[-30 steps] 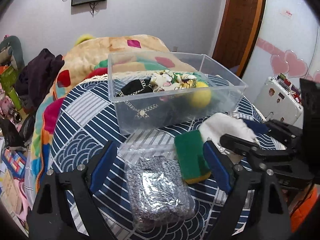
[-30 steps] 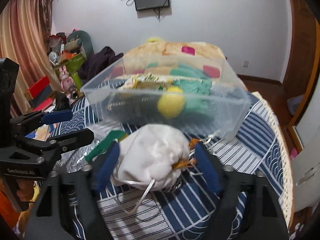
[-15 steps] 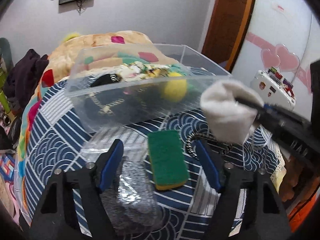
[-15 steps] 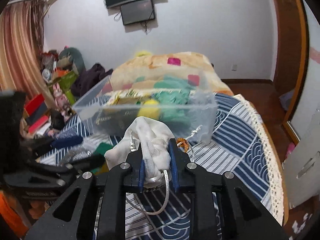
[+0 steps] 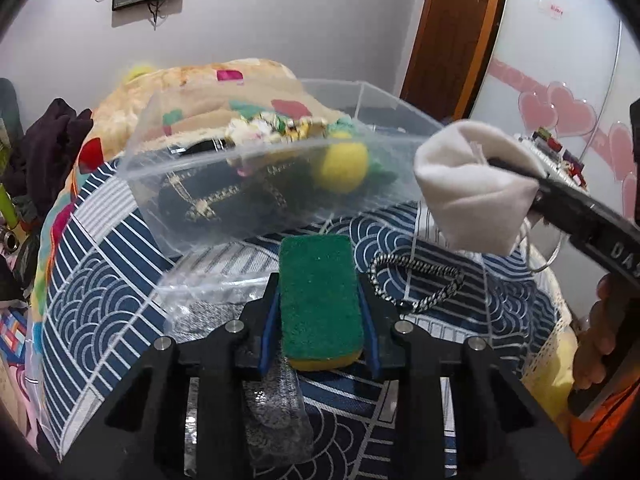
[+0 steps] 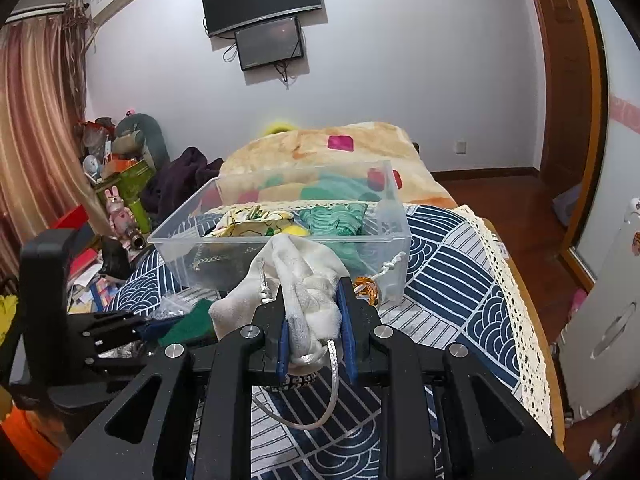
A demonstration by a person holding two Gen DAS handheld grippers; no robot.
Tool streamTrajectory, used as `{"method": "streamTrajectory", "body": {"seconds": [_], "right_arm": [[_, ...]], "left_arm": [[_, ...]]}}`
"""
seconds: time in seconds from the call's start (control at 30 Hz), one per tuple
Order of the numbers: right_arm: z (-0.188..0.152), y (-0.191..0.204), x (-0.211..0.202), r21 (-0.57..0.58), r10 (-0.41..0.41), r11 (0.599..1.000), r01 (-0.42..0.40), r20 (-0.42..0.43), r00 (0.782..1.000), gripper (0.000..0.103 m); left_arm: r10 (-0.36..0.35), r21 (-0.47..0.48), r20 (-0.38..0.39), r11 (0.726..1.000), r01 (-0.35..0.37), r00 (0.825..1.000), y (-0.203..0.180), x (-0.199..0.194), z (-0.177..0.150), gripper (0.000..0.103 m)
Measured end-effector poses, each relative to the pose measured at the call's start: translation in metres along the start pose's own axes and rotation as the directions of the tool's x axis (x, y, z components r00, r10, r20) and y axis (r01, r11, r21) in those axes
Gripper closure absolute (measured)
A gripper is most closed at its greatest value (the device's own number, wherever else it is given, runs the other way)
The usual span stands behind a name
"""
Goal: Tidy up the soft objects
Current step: 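Grasp the white drawstring pouch with the right tool while the left tool grasps the green sponge, then carry the pouch and sponge into the clear box and open both tools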
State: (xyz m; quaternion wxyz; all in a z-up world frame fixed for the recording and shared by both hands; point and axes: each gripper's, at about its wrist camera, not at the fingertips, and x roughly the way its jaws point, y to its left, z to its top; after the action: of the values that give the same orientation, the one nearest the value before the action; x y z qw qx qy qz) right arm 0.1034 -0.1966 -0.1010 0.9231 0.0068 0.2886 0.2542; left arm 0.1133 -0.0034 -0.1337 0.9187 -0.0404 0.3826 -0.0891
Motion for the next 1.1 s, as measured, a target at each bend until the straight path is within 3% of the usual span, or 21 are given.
{"method": "streamTrajectory", "body": {"seconds": [0.23,0.6,0.87,1.1], "right_arm": [[0.015,0.005,-0.006,-0.023,-0.010,1.000,0.011,0.037,0.999,0.084],[0.058,0.012,-0.007,-0.071,-0.063,0.995,0.076,0.164,0.984,0.084],[0.068,0.004,0.020,-0.042,-0.109,0.992,0.116,0.147,0.983,0.084],[0.064,-0.003,0.046,-0.014,-0.098,0.995,0.100,0.071,0.993,0.084]], "left_arm": [[0.011,-0.014,0.094,1.000,-0.010,0.996,0.005,-0.032,0.021,0.068],[0.086,-0.036,0.228,0.996,-0.080,0.970,0.027,-0.066,0.067,0.068],[0.124,-0.075,0.204,0.991,-0.111,0.971,0.047,-0.041,0.089,0.068],[0.149,-0.086,0.140,0.987,-0.138,0.979,0.057,-0.006,0.090,0.068]]}}
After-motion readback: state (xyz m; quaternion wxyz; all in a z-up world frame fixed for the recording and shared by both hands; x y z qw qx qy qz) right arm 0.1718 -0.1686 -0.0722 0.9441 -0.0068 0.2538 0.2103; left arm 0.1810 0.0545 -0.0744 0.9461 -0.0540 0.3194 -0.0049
